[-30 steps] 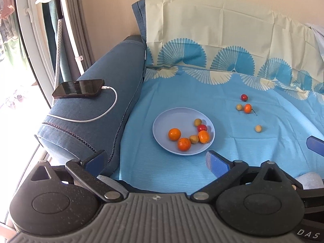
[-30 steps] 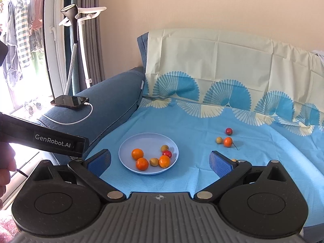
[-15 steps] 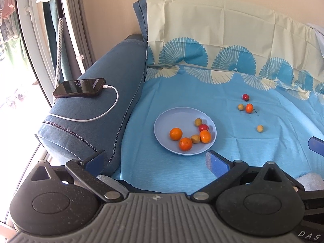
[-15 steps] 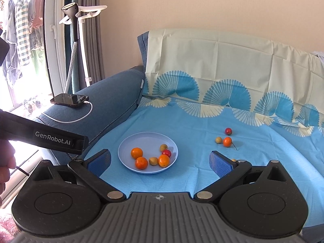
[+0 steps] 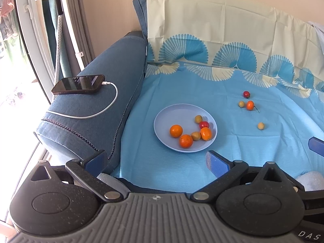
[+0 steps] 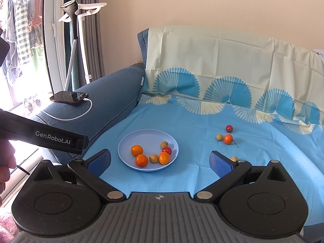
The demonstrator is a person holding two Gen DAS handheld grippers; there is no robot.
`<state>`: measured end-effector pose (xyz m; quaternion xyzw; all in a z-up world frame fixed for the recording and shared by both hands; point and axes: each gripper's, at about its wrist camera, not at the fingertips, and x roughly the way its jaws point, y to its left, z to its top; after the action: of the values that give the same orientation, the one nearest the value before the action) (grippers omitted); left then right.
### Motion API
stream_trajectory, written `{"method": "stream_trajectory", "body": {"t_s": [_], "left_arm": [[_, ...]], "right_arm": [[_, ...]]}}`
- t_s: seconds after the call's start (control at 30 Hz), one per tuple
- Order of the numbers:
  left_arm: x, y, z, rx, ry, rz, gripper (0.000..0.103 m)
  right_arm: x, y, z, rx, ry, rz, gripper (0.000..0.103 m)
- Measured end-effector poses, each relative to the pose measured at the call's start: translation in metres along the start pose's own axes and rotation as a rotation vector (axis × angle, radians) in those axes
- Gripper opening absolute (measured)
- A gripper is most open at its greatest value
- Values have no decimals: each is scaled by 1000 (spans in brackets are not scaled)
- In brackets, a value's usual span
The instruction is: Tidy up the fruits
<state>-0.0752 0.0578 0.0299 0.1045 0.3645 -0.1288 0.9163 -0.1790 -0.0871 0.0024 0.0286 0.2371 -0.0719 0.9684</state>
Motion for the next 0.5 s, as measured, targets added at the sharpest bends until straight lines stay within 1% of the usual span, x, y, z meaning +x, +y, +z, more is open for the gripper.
{"method": "stream_trajectory", "body": {"t_s": [0.2, 0.5], "left_arm": [[7, -2, 1, 4, 16, 2, 103], [22, -5, 2, 16, 64, 7, 103]], "right_arm": [[4, -1, -2, 6, 11, 0, 102], [12, -6, -5, 25, 34, -4, 102]]}}
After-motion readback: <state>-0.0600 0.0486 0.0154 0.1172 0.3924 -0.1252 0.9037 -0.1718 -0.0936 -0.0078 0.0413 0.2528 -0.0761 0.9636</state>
